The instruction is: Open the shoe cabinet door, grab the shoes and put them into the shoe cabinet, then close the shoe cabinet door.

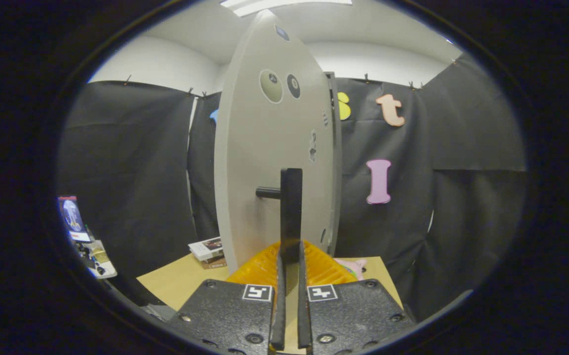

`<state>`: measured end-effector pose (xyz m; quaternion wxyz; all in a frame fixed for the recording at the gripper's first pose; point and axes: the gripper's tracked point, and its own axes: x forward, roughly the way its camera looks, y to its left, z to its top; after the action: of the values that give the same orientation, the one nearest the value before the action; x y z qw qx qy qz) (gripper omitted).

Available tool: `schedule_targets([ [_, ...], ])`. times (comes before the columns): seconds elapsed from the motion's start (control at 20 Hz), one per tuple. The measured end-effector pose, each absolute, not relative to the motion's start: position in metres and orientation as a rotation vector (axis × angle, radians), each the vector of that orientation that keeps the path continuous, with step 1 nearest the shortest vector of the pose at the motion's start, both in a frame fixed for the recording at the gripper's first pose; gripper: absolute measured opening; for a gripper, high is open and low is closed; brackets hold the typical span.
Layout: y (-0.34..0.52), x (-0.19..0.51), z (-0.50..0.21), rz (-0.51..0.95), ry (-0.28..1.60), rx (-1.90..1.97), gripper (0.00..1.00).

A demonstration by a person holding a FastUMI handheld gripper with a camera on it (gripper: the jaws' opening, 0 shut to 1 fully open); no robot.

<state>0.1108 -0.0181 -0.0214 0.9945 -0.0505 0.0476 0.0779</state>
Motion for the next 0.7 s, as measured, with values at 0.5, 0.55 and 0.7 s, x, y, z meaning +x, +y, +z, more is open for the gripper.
schedule_targets([
  [0.5, -0.032, 0.108, -0.023, 0.12, 0.092, -0.043, 0.04],
  [0.55, -0.037, 0.104, -0.024, 0.11, 0.092, -0.057, 0.04],
  [0.7, -0.055, 0.095, -0.024, 0.012, 0.09, -0.089, 0.04],
])
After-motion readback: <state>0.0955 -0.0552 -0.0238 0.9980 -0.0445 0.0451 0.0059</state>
